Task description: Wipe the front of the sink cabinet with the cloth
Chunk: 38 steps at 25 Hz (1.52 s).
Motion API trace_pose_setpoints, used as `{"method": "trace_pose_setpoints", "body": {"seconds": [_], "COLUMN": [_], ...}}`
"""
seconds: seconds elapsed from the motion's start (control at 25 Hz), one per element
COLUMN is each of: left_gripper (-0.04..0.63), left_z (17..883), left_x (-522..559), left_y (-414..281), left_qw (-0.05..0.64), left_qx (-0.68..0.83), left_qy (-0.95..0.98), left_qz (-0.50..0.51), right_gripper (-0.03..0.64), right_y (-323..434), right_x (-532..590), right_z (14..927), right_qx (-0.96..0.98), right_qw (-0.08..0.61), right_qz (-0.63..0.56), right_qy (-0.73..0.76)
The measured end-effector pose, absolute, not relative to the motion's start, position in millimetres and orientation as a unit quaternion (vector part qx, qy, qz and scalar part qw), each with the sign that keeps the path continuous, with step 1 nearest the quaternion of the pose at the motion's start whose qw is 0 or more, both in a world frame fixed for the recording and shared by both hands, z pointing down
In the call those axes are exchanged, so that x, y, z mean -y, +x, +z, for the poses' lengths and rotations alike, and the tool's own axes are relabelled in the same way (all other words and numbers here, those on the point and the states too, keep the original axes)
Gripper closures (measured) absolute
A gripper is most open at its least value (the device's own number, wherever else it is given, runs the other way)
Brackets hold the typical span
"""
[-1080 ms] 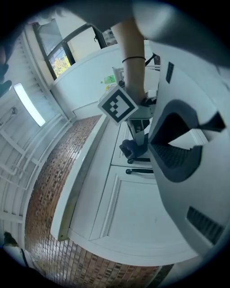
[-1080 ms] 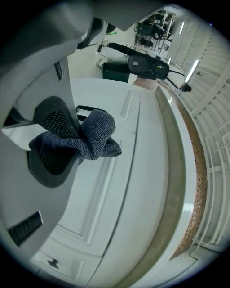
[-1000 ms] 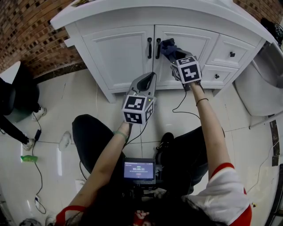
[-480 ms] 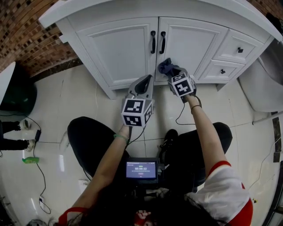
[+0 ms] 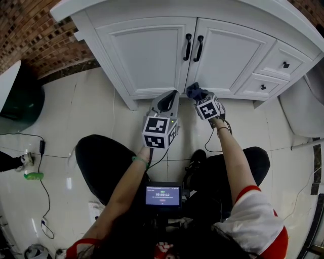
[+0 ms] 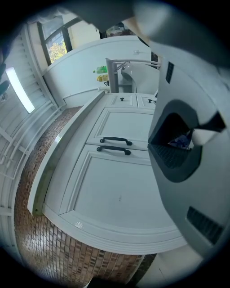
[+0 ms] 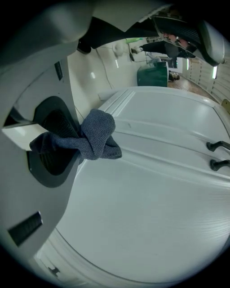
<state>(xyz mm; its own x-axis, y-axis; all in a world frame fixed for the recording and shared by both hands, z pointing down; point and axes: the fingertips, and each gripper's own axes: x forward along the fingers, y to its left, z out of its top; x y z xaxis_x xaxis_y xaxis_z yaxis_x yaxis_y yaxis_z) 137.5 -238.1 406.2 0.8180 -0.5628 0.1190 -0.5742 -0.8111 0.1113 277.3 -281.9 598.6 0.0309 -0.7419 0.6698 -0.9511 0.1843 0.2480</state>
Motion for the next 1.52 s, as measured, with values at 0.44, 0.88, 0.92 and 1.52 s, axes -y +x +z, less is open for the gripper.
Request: {"method": "trace_pose_setpoints", "body": {"seconds": [0.44,0.88,0.92,1.52], "left_gripper": [0.563,0.563,0.563,0.563], "left_z": [395.1,348.1,346.3,365.4], "left_x": [214.8,188.2,187.5,194.0], "left_y": [153.9,175.7,175.1,172.3], "left_qw": [0.06,0.032,0.03,0.037], "left_qx": [0.278,0.247,0.246,0.254], "left_qy": [0.958,0.968,0.969,0.966], "left_qz": [0.031,0.001,0.0,0.024], "right_gripper": [0.531,0.531,0.531,0.531], "right_y": [295.9,328.4,330.4,352.4], "right_x": [267.5,254.9,255.1,260.5], "right_z": [398.0,207.7,204.7,365.2], "right_qx": [0.701,0.671,0.669,0.659], "right_qw": [0.32,0.251,0.249,0.264], "right_qz": [0.017,-0.09,-0.09,0.037], "right_qy": [0.637,0.692,0.695,0.704]}}
